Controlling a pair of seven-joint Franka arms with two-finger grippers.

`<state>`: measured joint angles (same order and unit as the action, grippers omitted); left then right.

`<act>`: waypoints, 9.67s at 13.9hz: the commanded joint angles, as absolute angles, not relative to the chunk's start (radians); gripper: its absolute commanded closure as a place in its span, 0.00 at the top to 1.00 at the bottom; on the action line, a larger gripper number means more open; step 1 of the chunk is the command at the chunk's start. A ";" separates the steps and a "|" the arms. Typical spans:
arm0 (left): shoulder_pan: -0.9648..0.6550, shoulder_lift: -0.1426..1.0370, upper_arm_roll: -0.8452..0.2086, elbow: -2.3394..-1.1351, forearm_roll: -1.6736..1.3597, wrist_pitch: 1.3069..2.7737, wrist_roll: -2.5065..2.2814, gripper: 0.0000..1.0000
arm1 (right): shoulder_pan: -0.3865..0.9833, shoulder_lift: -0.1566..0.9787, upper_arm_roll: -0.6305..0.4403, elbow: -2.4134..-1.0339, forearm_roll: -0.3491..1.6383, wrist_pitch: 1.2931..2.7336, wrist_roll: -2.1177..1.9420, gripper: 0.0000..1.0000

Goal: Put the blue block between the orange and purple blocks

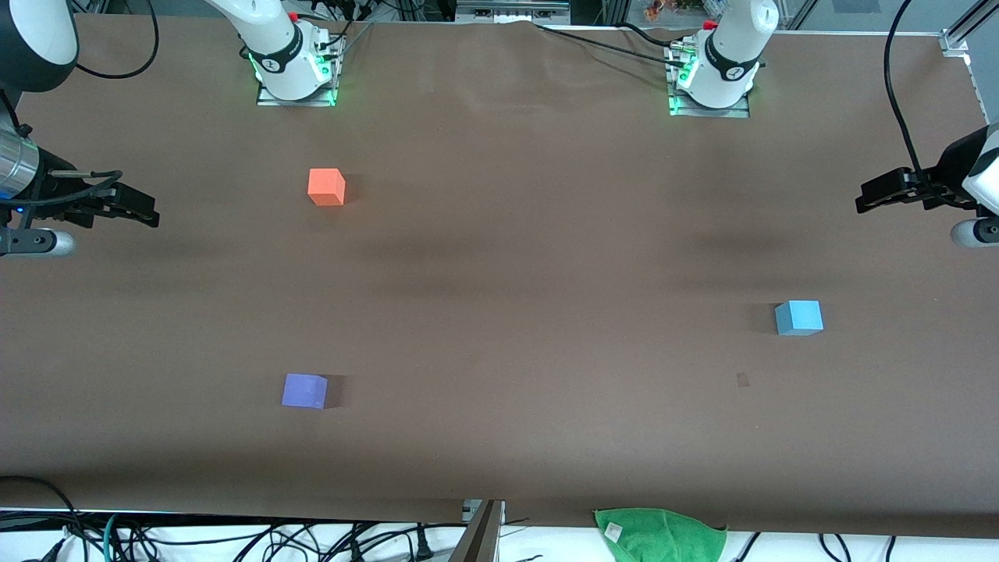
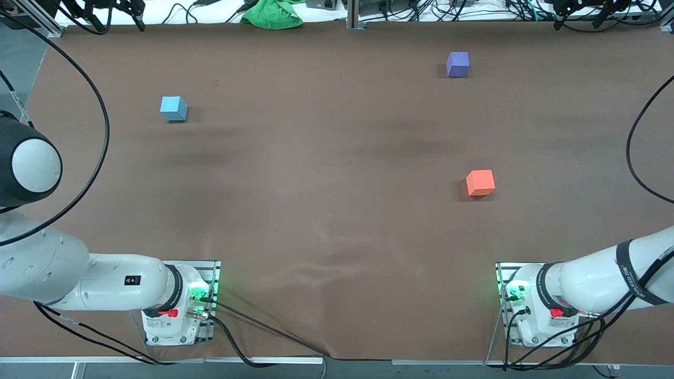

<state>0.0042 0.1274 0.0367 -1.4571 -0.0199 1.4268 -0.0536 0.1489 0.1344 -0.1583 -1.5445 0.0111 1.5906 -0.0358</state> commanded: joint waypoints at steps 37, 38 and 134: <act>0.146 0.606 0.026 -1.674 -0.044 1.919 0.133 1.00 | 0.140 0.129 -0.158 -1.540 0.028 1.588 -0.051 1.00; 0.146 0.606 0.026 -1.677 -0.044 1.933 0.135 1.00 | 0.141 0.129 -0.158 -1.540 0.028 1.588 -0.049 1.00; 0.031 0.071 -0.046 -1.563 0.008 1.430 -0.086 1.00 | 0.873 1.045 -0.118 -1.071 0.055 2.396 1.019 0.98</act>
<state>0.0377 0.0863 -0.0555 -1.5468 0.0222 1.4219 -0.1100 0.8542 1.0236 -0.1044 -1.1087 0.0804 2.3956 0.9896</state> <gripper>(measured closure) 0.000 0.004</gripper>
